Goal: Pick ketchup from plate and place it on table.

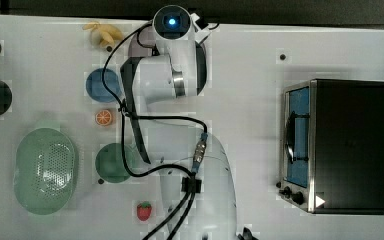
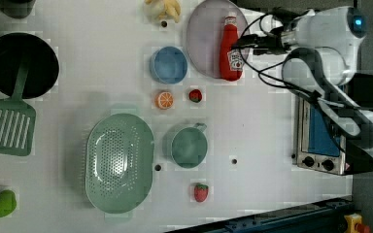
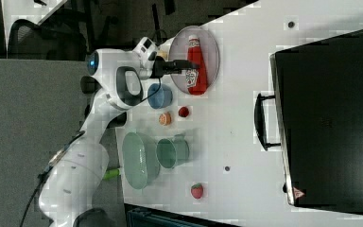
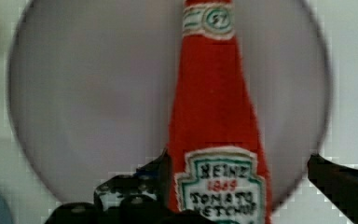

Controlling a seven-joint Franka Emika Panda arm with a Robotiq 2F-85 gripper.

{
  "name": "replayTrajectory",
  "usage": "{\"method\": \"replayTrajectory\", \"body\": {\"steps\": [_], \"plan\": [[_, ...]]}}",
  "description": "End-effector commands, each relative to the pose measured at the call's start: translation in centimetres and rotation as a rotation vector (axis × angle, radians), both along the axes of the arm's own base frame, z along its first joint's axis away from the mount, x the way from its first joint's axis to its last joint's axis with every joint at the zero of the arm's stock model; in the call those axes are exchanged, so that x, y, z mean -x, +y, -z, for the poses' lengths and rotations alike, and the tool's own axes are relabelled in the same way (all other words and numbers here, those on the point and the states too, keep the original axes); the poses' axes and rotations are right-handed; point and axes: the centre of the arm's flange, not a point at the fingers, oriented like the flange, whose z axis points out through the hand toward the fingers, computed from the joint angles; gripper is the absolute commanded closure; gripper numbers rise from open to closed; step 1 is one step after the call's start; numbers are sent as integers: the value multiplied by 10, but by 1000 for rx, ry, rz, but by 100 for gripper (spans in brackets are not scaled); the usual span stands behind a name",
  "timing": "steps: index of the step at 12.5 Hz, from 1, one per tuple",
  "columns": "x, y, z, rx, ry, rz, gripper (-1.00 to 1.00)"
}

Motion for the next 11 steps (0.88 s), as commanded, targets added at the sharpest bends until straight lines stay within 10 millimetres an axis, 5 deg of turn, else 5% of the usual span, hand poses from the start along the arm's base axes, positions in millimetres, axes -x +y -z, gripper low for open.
{"method": "replayTrajectory", "body": {"steps": [1,7,8,11], "plan": [[-8,7,14,-1,-35,-55,-100],[-12,7,41,-5,-39,-57,-100],[-12,8,42,-6,-39,-57,-92],[-14,7,39,-7,-51,-55,-19]]}}
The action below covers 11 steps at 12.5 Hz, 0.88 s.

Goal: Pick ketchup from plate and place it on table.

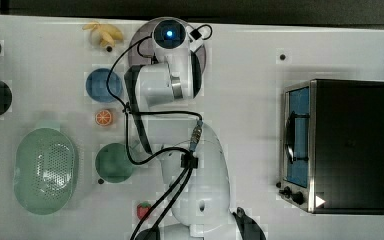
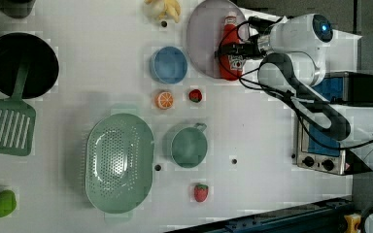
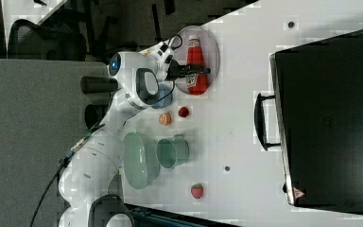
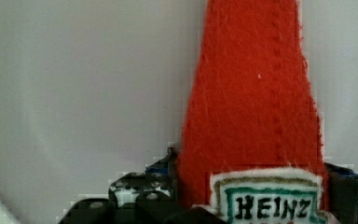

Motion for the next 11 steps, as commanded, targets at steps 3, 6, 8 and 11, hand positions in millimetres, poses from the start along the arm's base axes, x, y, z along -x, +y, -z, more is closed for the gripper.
{"method": "replayTrajectory", "body": {"steps": [3,6,8,11], "plan": [[-20,2,-30,-5,-84,-33,-18],[-28,1,-54,-11,-122,-24,-18],[-37,-5,-99,-26,-160,4,-18],[-29,-18,-173,-70,-121,74,-18]]}}
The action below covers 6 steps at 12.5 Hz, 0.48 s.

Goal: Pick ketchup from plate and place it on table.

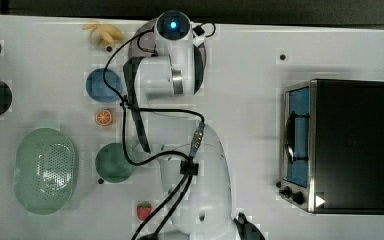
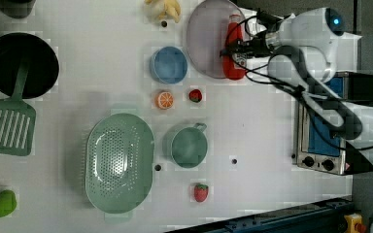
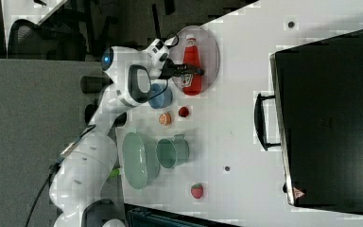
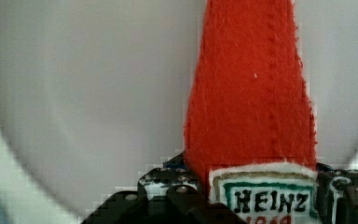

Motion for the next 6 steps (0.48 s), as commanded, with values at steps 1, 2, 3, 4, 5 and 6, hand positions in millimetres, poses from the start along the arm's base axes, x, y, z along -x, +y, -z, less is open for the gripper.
{"method": "replayTrajectory", "body": {"steps": [1,2,3,4,5,6], "plan": [[-24,-18,-167,-33,-186,27,-18],[-21,-25,-194,-27,-204,34,-18],[-15,-33,-217,-20,-214,43,-18],[-5,-41,-234,-12,-210,52,-18],[7,-49,-248,-3,-198,62,-18],[22,-57,-257,6,-183,73,-18]]}}
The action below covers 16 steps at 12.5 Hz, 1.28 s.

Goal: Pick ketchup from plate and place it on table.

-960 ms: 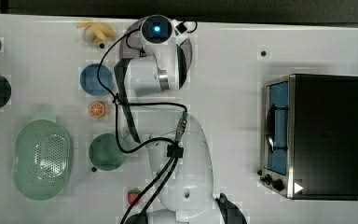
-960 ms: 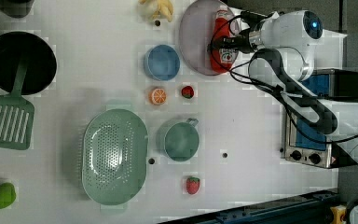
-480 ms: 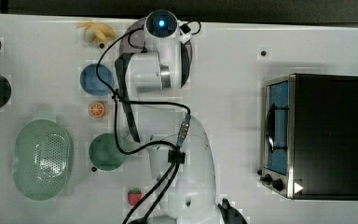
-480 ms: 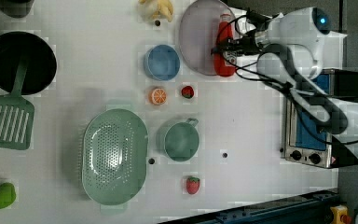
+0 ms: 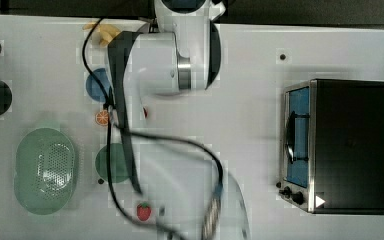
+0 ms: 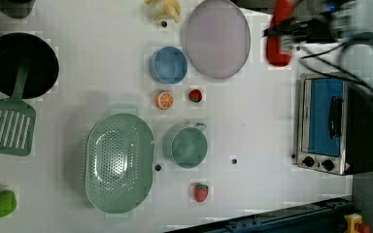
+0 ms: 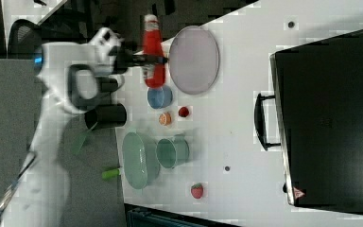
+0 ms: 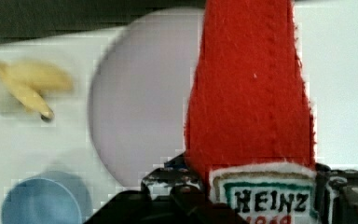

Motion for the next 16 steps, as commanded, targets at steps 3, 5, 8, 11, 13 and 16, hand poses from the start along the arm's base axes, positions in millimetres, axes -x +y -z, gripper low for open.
{"method": "replayTrajectory", "body": {"steps": [3,5,8,11,13,16], "plan": [[71,-54,-57,37,23,52,-18],[108,-62,-51,50,62,70,-18],[152,-72,-31,62,113,93,-18],[176,-79,6,60,111,110,-18],[189,-78,40,54,107,110,-18],[206,-76,92,44,146,106,-18]]}}
